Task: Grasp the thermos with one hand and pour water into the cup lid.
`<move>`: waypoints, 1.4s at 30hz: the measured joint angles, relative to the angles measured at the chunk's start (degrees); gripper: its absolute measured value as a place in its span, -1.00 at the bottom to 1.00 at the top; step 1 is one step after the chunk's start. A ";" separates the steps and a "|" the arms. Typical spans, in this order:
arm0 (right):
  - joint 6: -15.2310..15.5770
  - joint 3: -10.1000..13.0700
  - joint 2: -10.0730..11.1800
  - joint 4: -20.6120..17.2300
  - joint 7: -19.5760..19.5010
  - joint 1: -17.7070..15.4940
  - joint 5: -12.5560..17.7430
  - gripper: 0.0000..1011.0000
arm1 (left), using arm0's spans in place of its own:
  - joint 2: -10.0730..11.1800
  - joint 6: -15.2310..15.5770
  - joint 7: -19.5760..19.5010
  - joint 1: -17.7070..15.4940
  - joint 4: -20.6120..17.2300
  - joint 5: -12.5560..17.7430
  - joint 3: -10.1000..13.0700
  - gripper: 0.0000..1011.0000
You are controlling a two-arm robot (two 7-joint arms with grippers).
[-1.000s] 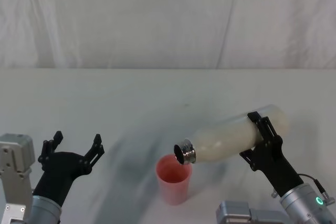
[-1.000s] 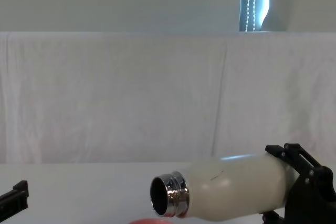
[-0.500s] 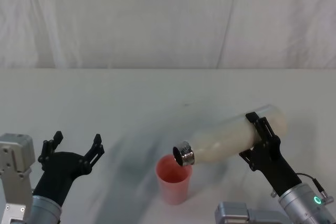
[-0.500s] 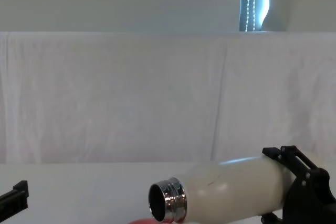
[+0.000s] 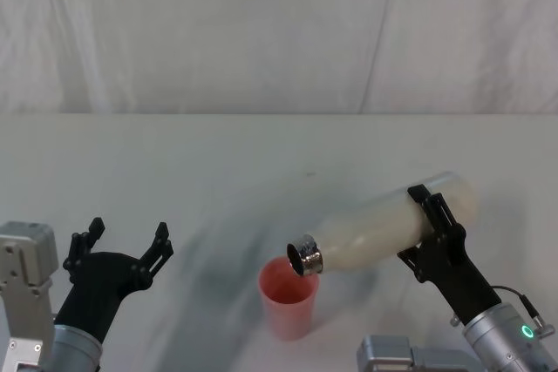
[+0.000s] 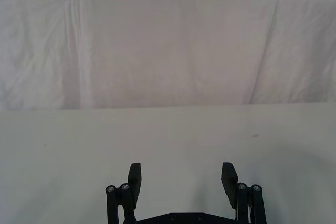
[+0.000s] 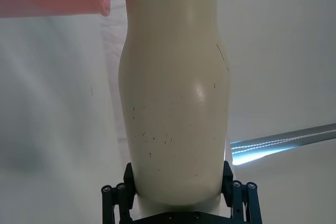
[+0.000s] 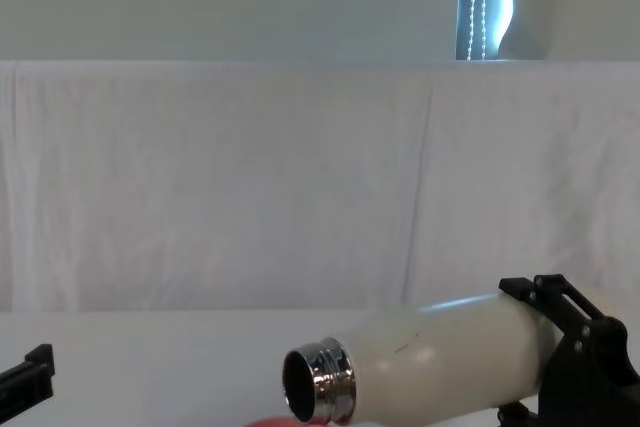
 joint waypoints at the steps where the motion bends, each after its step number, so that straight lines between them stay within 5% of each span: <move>1: 0.00 0.00 0.02 0.00 0.00 0.00 0.00 0.90 | 0.00 0.00 0.00 0.00 0.00 0.00 0.00 0.98; 42: 0.37 -0.43 0.51 -0.40 -0.40 0.42 -0.84 0.90 | 0.00 0.00 0.00 0.00 0.00 0.00 0.00 0.98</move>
